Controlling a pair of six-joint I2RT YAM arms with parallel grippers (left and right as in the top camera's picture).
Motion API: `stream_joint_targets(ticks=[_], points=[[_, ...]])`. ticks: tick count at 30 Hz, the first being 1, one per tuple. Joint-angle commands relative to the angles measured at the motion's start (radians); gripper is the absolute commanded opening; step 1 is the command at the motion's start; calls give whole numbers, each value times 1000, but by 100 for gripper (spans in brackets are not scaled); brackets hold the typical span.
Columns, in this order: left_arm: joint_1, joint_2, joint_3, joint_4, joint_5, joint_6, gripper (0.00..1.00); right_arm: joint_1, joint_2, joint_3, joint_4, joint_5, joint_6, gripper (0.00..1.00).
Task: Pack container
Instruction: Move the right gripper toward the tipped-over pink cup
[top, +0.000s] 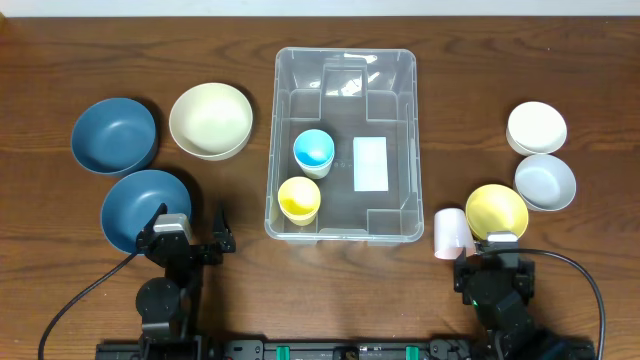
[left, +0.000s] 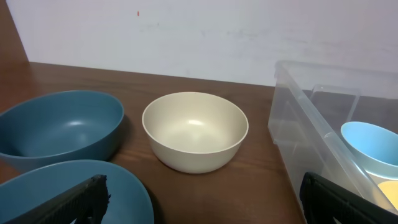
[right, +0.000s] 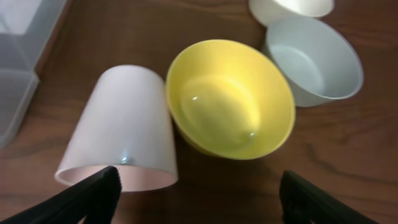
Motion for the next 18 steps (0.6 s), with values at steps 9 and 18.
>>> stream_joint_targets(ticks=[9, 18], points=[[-3, 0, -28, -13, 11, 13, 98, -13, 68, -2, 25, -91, -47, 72], [-3, 0, -28, -13, 11, 13, 98, -13, 178, -2, 69, -74, -69, 65]])
